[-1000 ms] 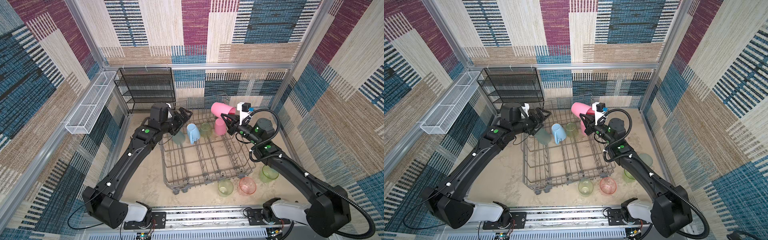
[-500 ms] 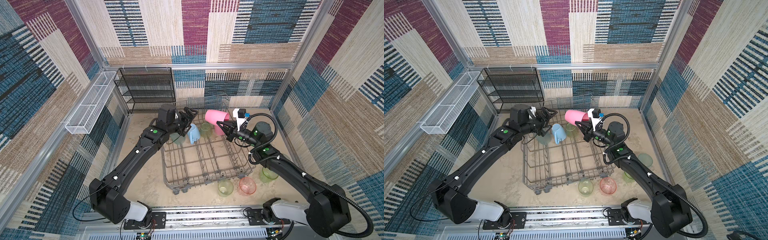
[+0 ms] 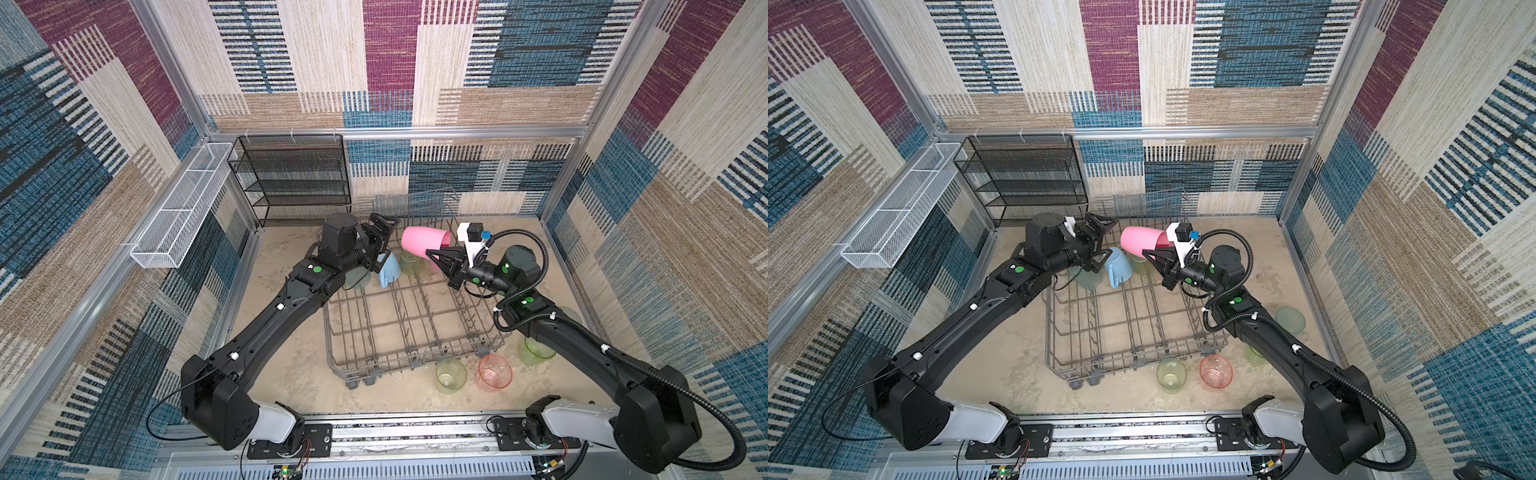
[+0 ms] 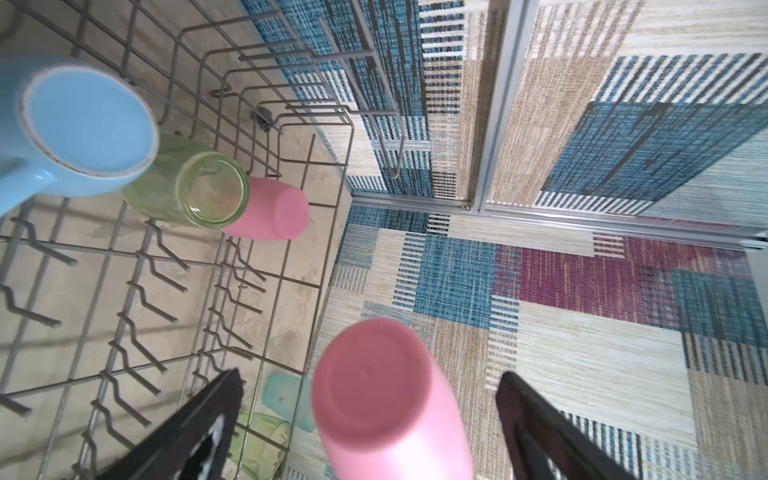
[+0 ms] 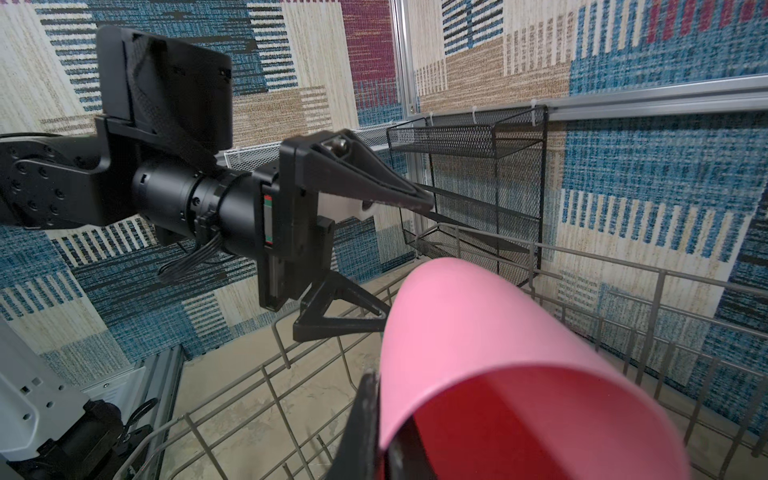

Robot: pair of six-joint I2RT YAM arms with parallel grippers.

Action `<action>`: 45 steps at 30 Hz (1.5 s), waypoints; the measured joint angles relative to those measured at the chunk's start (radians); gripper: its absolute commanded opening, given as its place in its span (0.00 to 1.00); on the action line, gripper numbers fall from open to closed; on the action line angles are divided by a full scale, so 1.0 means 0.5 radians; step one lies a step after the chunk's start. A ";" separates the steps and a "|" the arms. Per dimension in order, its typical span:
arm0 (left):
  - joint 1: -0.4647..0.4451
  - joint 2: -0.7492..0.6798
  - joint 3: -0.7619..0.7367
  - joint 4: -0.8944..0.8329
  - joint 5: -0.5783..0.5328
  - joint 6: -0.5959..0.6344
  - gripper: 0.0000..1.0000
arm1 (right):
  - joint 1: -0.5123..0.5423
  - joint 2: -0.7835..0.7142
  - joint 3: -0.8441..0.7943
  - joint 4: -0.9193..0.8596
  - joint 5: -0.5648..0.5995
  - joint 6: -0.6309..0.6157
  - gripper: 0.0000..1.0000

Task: Load the cups into the dish rack
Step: 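Hold the pink cup over the rack while the left gripper reaches to its base, then close the left gripper on the pink cup base beside the right gripper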

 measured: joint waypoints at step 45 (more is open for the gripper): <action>-0.249 0.248 -0.017 0.338 -0.246 -0.330 0.87 | 0.039 0.014 -0.040 0.031 0.095 -0.042 0.04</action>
